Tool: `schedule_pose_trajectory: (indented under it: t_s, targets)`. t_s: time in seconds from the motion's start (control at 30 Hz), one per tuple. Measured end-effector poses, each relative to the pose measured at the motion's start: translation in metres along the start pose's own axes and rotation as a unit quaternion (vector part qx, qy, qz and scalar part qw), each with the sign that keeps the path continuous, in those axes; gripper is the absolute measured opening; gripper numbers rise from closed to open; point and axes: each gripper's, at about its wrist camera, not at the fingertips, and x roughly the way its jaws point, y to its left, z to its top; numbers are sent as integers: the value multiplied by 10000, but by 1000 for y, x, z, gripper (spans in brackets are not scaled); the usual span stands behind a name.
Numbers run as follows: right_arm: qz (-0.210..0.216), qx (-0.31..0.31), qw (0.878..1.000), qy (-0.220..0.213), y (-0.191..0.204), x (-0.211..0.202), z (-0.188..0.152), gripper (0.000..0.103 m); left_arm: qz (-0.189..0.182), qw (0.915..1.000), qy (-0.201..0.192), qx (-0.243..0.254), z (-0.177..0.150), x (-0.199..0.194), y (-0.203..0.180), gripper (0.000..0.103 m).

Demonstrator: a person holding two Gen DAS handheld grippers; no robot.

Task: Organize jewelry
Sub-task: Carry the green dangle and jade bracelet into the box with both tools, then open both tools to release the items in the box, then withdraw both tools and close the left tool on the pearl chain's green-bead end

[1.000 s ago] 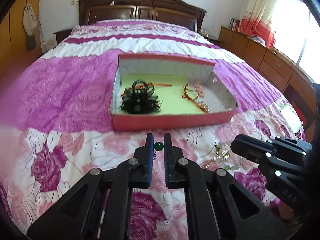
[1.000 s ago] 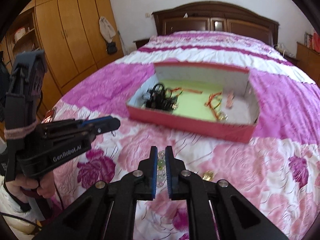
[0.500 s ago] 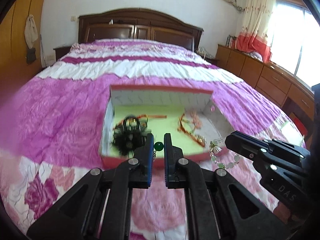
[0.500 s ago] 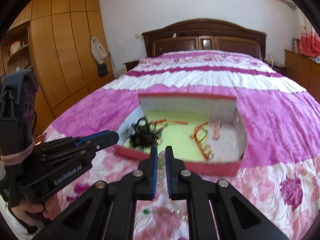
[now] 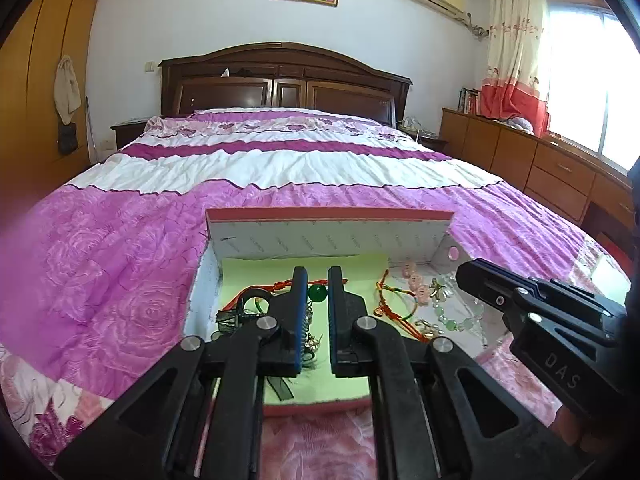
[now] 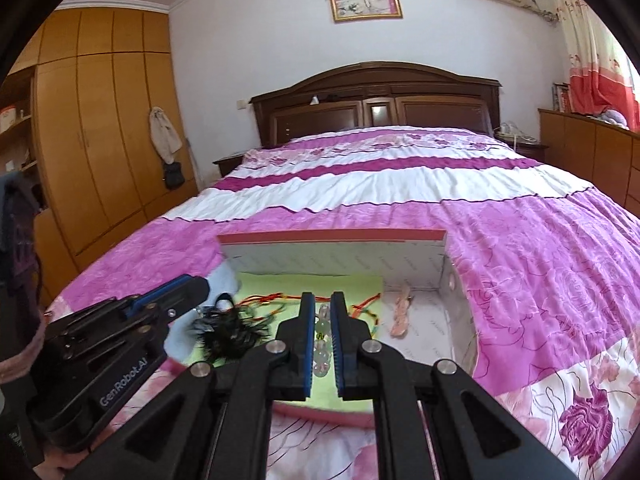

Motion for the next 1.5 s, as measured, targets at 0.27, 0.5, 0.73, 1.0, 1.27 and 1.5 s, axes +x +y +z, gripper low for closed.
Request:
schedule_pose_trajectory:
  t_s: [0.27,0.5,0.73,1.0,1.27,1.5]
  targets:
    - [-179,11,9989,431,-9,37,-12,9,88,9991,391,-125,-13,29,8,1]
    - [-214,221,9957,879,-20,60,-21,9,5,9968,729,-335,-18,42,14,1]
    - [-204,285,9940,1040,-22,63,-23,10,-11,9964,767,-359,-18,40,13,3]
    - [-35,571,9931,1026,-29,55,-17,21,-54,9956,844,-415,-14,34,13,15]
    - [110,711,9937,860,-31,29,-9,23,-143,9958,816,-398,-9,15,10,16]
    - [273,724,9942,751,-25,1,-3,23,-216,9959,798,-377,-5,-3,8,16]
